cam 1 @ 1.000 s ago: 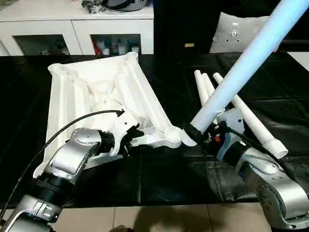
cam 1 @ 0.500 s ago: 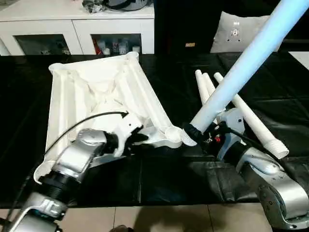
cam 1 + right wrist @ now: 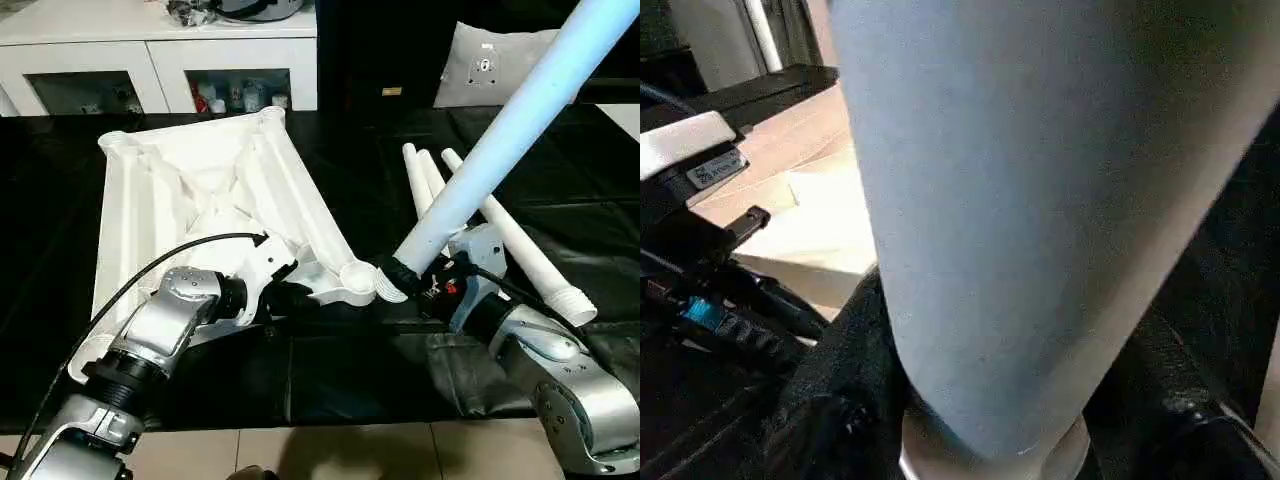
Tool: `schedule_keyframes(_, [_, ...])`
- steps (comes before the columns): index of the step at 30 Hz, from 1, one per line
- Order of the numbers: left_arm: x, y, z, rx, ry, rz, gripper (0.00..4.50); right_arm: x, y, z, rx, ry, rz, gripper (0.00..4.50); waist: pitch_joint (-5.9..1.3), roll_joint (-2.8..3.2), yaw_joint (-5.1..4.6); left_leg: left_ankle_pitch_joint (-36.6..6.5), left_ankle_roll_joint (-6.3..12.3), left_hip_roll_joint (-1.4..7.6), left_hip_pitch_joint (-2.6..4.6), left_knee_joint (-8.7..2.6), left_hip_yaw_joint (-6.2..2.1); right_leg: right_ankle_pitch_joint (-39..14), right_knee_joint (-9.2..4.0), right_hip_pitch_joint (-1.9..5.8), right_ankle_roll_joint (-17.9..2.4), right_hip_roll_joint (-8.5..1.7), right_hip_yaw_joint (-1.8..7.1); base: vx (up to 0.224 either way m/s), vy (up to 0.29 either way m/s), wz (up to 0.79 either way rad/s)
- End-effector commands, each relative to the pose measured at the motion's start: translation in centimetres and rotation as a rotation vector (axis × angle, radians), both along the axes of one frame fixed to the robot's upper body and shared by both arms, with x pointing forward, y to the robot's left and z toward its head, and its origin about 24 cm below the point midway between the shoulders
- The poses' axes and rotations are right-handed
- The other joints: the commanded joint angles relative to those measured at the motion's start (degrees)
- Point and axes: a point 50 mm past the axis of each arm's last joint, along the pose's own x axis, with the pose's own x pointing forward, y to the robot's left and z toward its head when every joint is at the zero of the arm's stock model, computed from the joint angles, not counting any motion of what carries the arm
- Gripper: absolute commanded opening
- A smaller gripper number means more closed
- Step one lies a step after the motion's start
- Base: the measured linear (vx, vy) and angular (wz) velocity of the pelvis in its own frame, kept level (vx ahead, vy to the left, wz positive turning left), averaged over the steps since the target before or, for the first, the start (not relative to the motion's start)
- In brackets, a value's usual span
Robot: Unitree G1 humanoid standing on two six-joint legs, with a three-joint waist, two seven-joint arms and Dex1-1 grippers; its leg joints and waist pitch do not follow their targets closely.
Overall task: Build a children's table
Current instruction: Insert table leg to table base
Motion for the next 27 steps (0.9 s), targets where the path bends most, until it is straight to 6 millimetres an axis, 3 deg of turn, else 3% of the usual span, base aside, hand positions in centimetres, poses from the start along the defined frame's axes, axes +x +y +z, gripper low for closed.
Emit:
schedule_keyframes(1, [-0.1,0.4,-0.3,0.025,0.008,-0.010,0.40,0.2,0.4,0.6,0.005,-0.019,0.028,1.93,-2.54,-0.09,0.15,-10.7,2.41,4.16,1.07,-4.11,-1.52,-7.1,-5.45,1.88,-11.0,-6.62,3.43,0.000,0.000,0.00])
schedule_keyframes(5, [-0.2,0.7,-0.4,0.025,0.008,-0.011,0.18,0.2,0.6,0.6,0.000,-0.010,0.054,1.93,-2.57,-0.12,-0.01,-10.5,2.46,4.13,1.00,-4.11,-1.56,-6.8,-5.38,1.96,-11.0,-6.59,3.41,0.000,0.000,0.00])
schedule_keyframes(9, [-1.3,0.6,0.0,-0.008,-0.057,-0.149,0.07,0.7,0.9,0.6,-0.015,-0.002,0.085,1.93,-2.63,0.02,-0.22,-9.4,2.97,4.27,0.95,-4.15,-1.61,-4.8,-5.32,2.07,-11.0,-6.69,3.44,0.000,0.000,0.00])
schedule_keyframes(15, [-2.5,1.0,0.0,0.009,-0.056,-0.251,0.00,1.1,1.6,0.6,-0.058,0.056,0.227,1.93,-2.61,-0.04,0.26,-7.2,4.06,4.39,1.12,-3.99,-1.35,-1.0,-4.90,2.14,-11.9,-6.65,3.35,0.000,0.000,0.00])
schedule_keyframes(24, [-2.6,1.4,-0.3,0.037,-0.082,-0.245,0.00,1.1,2.1,-0.2,-0.091,0.131,0.326,1.93,-2.59,-0.47,0.85,-7.7,3.45,4.45,1.30,-4.00,-1.15,-3.3,-4.99,1.97,-11.8,-6.71,3.35,0.000,0.000,0.00])
schedule_keyframes(27, [-2.6,1.4,-0.3,0.038,-0.084,-0.243,0.00,1.3,2.0,-0.6,-0.115,0.148,0.325,1.93,-2.65,-0.35,0.93,-7.0,3.33,4.44,1.30,-3.95,-1.15,-3.1,-4.88,1.97,-11.9,-6.70,3.31,0.000,0.000,0.00])
